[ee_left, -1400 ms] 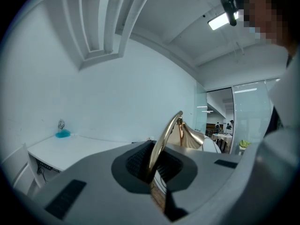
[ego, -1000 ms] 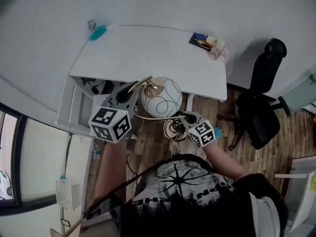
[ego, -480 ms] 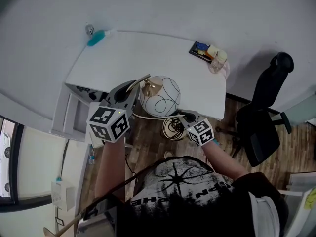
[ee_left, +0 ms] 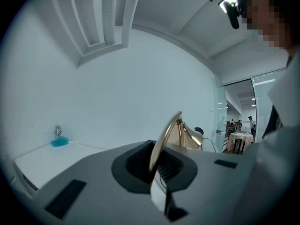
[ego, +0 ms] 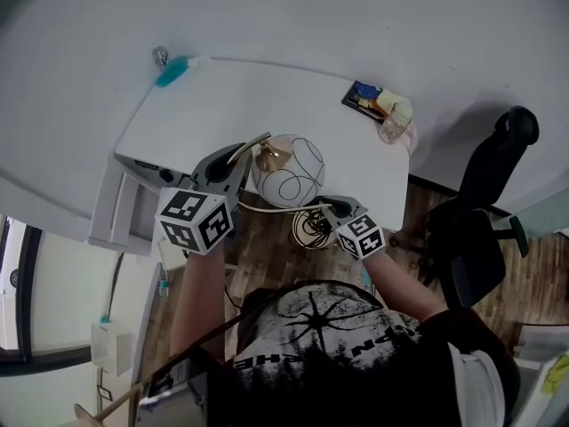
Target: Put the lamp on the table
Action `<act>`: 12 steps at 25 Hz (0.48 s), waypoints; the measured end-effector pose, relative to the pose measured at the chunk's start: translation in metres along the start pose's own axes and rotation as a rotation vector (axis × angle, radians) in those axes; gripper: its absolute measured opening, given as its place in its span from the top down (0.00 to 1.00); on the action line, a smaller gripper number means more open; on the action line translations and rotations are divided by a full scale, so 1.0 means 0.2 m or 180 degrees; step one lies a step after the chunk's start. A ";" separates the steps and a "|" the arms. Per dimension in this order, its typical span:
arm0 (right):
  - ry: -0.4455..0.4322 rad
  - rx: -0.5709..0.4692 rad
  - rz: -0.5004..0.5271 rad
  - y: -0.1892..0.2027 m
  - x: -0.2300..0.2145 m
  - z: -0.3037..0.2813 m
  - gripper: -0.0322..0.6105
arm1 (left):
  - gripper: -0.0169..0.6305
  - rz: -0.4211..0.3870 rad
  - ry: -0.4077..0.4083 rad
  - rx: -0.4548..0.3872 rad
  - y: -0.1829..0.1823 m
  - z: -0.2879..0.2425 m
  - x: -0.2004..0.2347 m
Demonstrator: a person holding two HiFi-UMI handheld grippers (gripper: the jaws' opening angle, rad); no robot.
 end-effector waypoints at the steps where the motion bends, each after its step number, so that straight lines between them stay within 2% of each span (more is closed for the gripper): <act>1: -0.0014 0.0000 -0.0002 0.00 -0.01 -0.01 0.92 | 0.95 -0.0005 -0.0013 0.0004 0.00 -0.01 0.01; 12: 0.0021 -0.0043 -0.0044 -0.11 -0.13 -0.13 0.92 | 0.95 -0.0062 0.0032 -0.0024 -0.08 -0.15 0.13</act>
Point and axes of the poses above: the fingertips, and each gripper's own axes: z backward along the fingers, x to its left, y out of its underside, the point moved 6 cm from there along z, backward along the fingers, and after that the axes turned 7 degrees about x, right-handed, at the moved point
